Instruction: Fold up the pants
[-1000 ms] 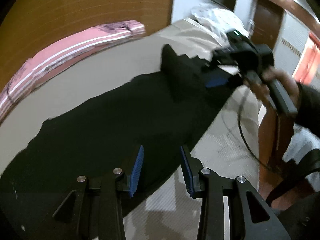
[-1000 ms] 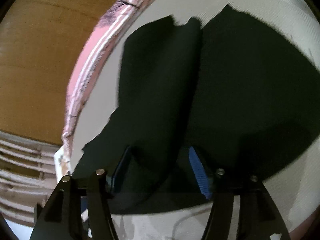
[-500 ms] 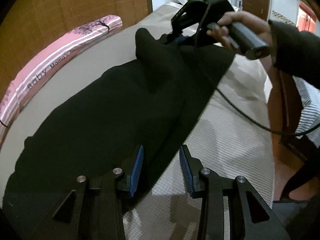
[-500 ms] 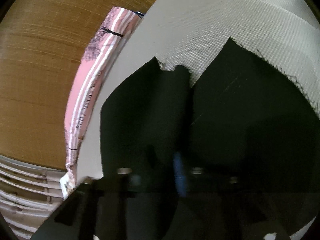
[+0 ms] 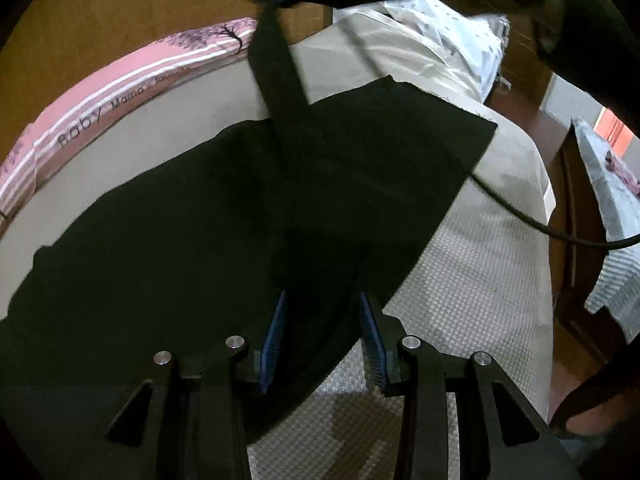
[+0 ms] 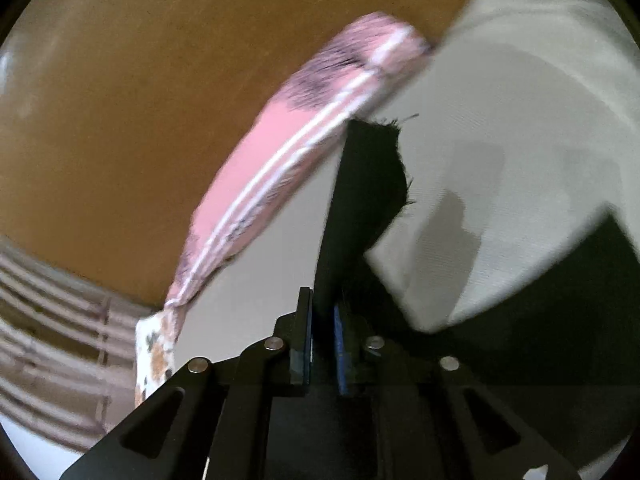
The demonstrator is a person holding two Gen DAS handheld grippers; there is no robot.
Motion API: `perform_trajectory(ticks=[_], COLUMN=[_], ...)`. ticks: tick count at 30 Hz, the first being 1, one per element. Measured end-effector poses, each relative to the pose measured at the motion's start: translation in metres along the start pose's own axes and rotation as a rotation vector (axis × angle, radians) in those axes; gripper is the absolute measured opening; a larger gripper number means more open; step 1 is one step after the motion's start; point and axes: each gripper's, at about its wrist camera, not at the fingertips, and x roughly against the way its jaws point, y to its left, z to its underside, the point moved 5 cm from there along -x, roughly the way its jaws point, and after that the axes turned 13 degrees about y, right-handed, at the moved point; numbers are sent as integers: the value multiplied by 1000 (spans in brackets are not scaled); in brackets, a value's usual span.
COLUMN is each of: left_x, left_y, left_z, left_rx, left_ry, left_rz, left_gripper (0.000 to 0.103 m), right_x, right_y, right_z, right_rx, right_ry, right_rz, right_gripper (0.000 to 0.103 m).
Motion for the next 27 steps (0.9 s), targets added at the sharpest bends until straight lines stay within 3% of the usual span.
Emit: perform_trajectory(ticks=[3, 4, 8, 14, 18, 26, 27], left_x=[0, 0, 1, 1, 1, -1, -1], left_y=[1, 2, 9, 20, 23, 28, 28], left_z=[0, 0, 1, 0, 0, -1, -1], left_rx=[11, 13, 46, 94, 107, 130, 133], left_ry=[-4, -5, -20, -32, -36, -36, -36], left_rz=[3, 3, 42, 95, 113, 139, 140], left_gripper=[38, 38, 34, 22, 21, 20, 20], right_x=[-28, -34, -43, -57, -71, -100, -101], right_y=[39, 49, 54, -1, -36, -66, -66], right_z=[-12, -15, -17, -21, -29, -59, -61], right_rx=[60, 86, 114, 14, -73, -135, -134], right_ry=[41, 39, 40, 104, 117, 106, 100], right_rz=[-94, -85, -25, 148, 176, 226, 228], right_gripper=[47, 47, 47, 46, 38, 37, 30])
